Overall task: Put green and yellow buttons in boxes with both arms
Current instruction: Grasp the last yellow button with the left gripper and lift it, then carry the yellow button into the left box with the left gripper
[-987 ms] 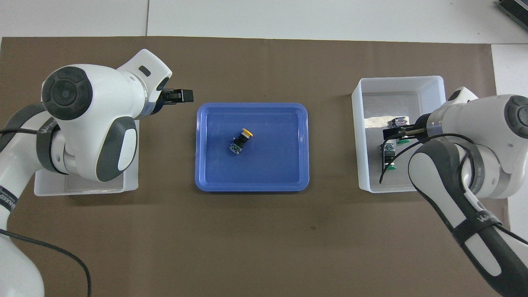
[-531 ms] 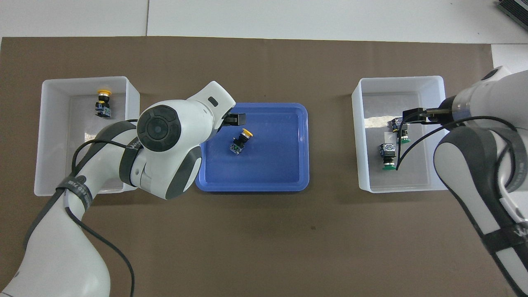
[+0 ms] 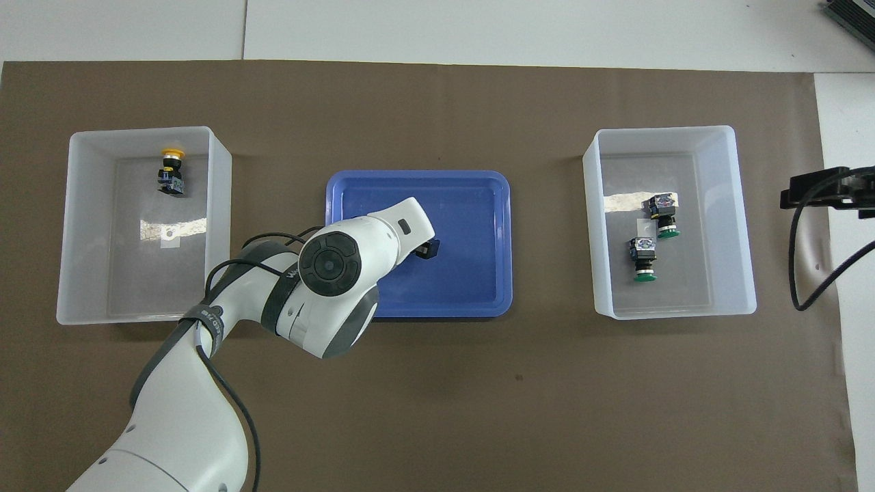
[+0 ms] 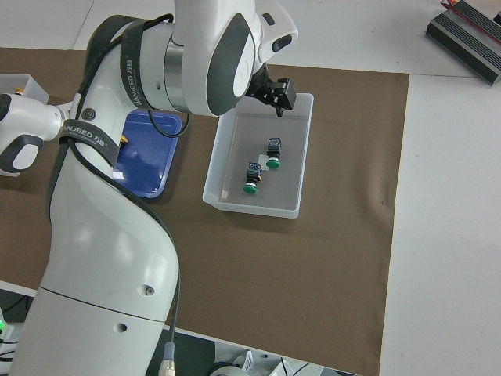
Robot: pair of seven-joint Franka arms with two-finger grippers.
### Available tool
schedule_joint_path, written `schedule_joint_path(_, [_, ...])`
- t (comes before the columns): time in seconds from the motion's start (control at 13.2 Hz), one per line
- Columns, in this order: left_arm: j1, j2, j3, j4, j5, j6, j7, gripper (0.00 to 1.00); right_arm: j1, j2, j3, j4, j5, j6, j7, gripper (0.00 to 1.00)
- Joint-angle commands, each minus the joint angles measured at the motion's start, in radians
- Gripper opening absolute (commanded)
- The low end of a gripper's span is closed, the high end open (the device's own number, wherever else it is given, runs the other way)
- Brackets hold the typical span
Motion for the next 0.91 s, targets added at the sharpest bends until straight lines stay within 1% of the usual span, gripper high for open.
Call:
schedule_joint_path(0.0, [-0.008, -0.009, 0.017, -0.025, -0.013, 0.029, 0.076, 0.88, -0.010, -0.020, 0.020, -0.038, -0.005, -0.023, 0.057, 1.00])
schedule_joint_path(0.08, [-0.014, -0.012, 0.018, -0.041, -0.013, 0.029, 0.078, 0.71, -0.010, -0.030, 0.020, -0.052, -0.002, -0.026, 0.057, 1.00])
schedule_joint_path(0.15, [-0.018, -0.017, 0.018, -0.050, -0.013, 0.021, 0.075, 0.44, -0.006, -0.035, 0.020, -0.060, -0.001, -0.028, 0.056, 1.00])
schedule_joint_path(0.23, [-0.019, -0.021, 0.020, -0.051, -0.013, 0.012, 0.070, 0.11, -0.004, -0.037, 0.020, -0.066, -0.001, -0.029, 0.056, 1.00])
schedule_joint_path(0.3, [-0.006, -0.029, 0.017, -0.047, -0.013, -0.003, 0.066, 0.00, -0.002, -0.040, 0.020, -0.070, -0.001, -0.025, 0.057, 1.00])
schedule_joint_path(0.38, [-0.003, -0.047, 0.021, -0.047, -0.013, -0.007, 0.067, 0.00, -0.001, -0.038, 0.020, -0.066, -0.001, -0.017, 0.057, 1.00])
schedule_joint_path(0.46, [0.018, -0.088, 0.026, -0.048, -0.013, -0.017, 0.070, 0.00, 0.001, -0.032, 0.021, -0.057, -0.003, -0.017, 0.057, 1.00])
schedule_joint_path(0.68, [0.133, -0.234, 0.028, -0.039, -0.013, -0.210, 0.090, 0.00, 0.002, -0.037, 0.023, -0.061, -0.003, -0.028, 0.047, 1.00])
schedule_joint_path(0.76, [0.182, -0.271, 0.026, -0.038, -0.013, -0.250, 0.092, 0.00, 0.004, -0.040, 0.023, -0.067, -0.003, -0.029, 0.042, 1.00])
schedule_joint_path(0.83, [0.226, -0.291, 0.028, -0.029, -0.013, -0.282, 0.090, 0.00, 0.008, -0.041, 0.023, -0.069, -0.003, -0.031, 0.021, 1.00])
